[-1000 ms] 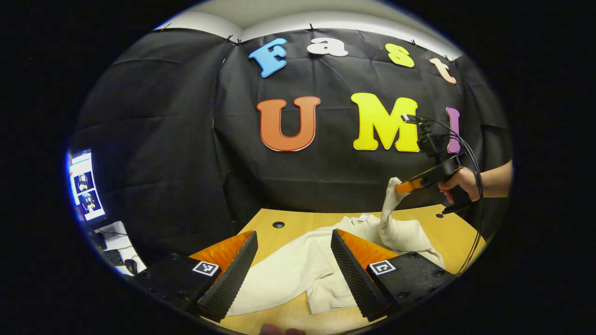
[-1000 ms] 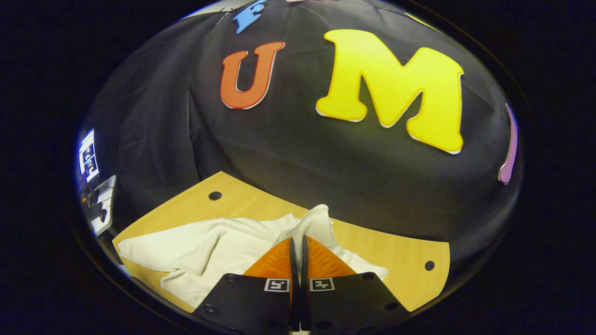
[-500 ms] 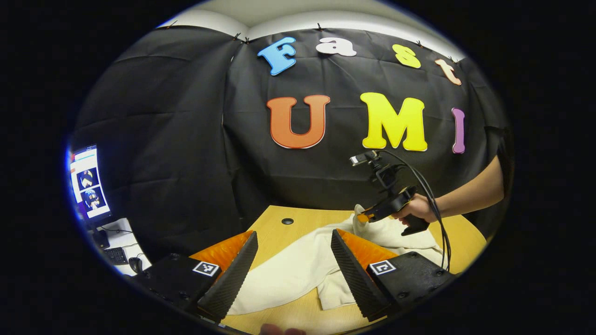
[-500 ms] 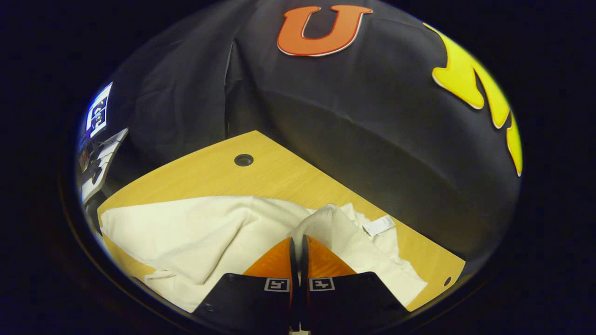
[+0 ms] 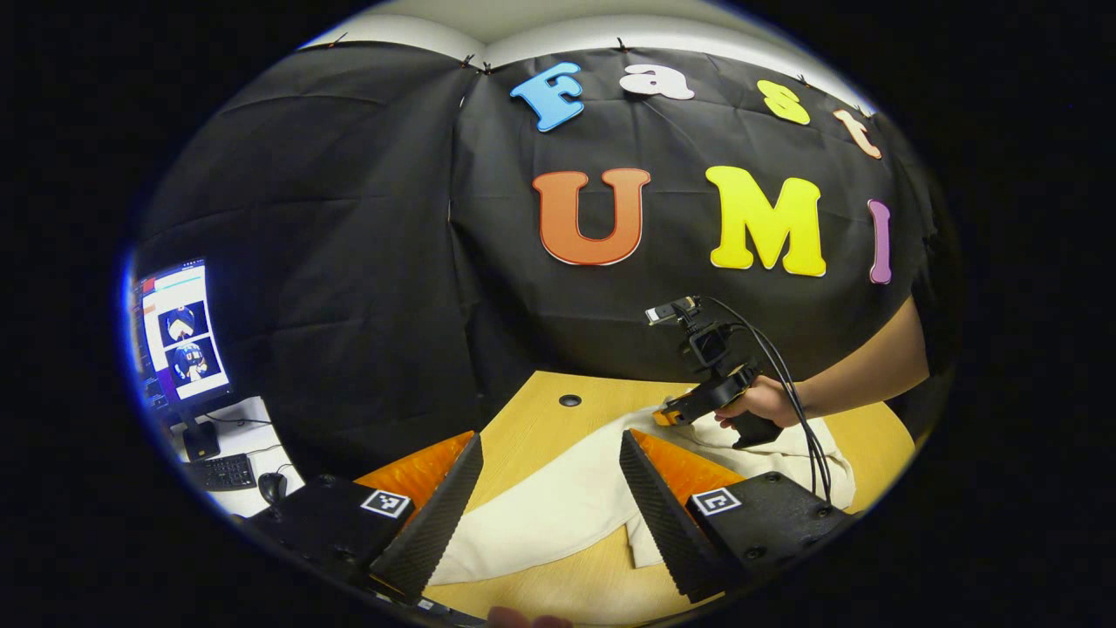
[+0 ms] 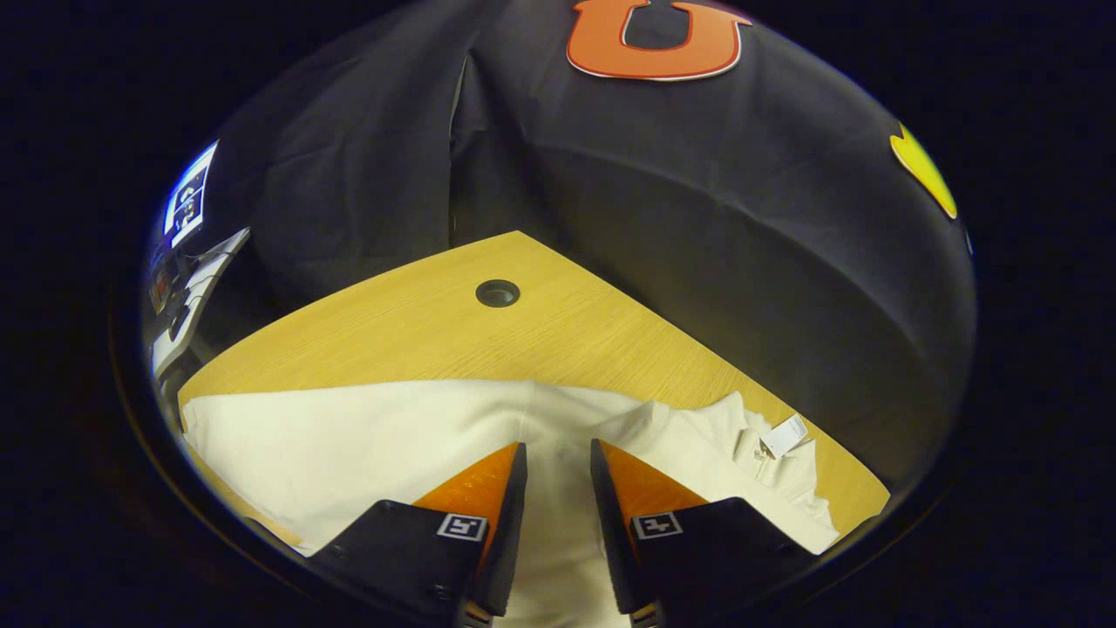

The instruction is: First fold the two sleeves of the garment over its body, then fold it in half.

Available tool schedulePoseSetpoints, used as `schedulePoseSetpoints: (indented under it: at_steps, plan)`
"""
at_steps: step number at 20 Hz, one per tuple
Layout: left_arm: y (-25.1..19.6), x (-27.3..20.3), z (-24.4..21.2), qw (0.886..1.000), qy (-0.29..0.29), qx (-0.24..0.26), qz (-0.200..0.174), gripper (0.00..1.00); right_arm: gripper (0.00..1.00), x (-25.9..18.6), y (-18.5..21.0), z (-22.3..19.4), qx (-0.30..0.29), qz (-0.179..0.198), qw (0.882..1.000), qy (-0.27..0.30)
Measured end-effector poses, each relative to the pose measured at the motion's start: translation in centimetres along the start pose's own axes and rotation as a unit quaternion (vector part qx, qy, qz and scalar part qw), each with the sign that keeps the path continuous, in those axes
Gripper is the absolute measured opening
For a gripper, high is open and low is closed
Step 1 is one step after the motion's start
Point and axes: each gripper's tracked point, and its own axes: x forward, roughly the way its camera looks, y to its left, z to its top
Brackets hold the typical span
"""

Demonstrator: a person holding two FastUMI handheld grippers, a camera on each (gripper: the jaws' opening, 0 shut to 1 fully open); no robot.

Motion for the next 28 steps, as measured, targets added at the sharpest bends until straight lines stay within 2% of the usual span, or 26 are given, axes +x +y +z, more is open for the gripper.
schedulePoseSetpoints:
  at_steps: [4,7,8,11,13,14,17,19,23,28]
  plan:
    - [0.1,0.0,0.3,1.0,-0.007,0.004,-0.003,1.0,0.67,-3.1,1.2,1.0,0.038,0.002,0.999,-0.02]
    - [-0.2,0.1,0.9,1.0,-0.024,0.011,-0.013,1.0,0.68,-9.7,1.9,3.6,0.088,-0.001,0.992,-0.089]
    - [-0.3,0.1,1.0,0.999,-0.028,0.012,-0.018,1.0,0.72,-12.8,1.9,4.4,0.1,-0.007,0.988,-0.116]
    - [0.1,0.3,0.8,0.999,-0.032,0.015,-0.021,1.0,0.77,-21.3,1.7,5.6,0.128,-0.035,0.974,-0.182]
    - [0.6,0.3,0.6,0.999,-0.032,0.015,-0.015,1.0,0.83,-26.2,1.6,5.8,0.128,-0.056,0.966,-0.219]
    - [0.6,0.3,0.6,0.999,-0.035,0.015,-0.016,1.0,0.91,-28.4,1.7,5.4,0.131,-0.066,0.962,-0.229]
    - [0.5,0.5,0.3,0.999,-0.031,0.017,-0.021,1.0,0.93,-33.5,2.6,3.8,0.136,-0.08,0.955,-0.251]
    - [0.6,0.7,0.1,0.999,-0.03,0.02,-0.022,1.0,0.93,-35.7,3.6,2.7,0.143,-0.075,0.953,-0.256]
    - [-0.1,1.0,0.8,0.999,-0.034,0.026,-0.025,1.0,0.93,-37.6,3.2,0.5,0.175,-0.091,0.947,-0.254]
    - [-0.8,1.1,1.0,0.998,-0.036,0.034,-0.031,1.0,0.93,-38.3,2.7,0.5,0.202,-0.097,0.937,-0.269]
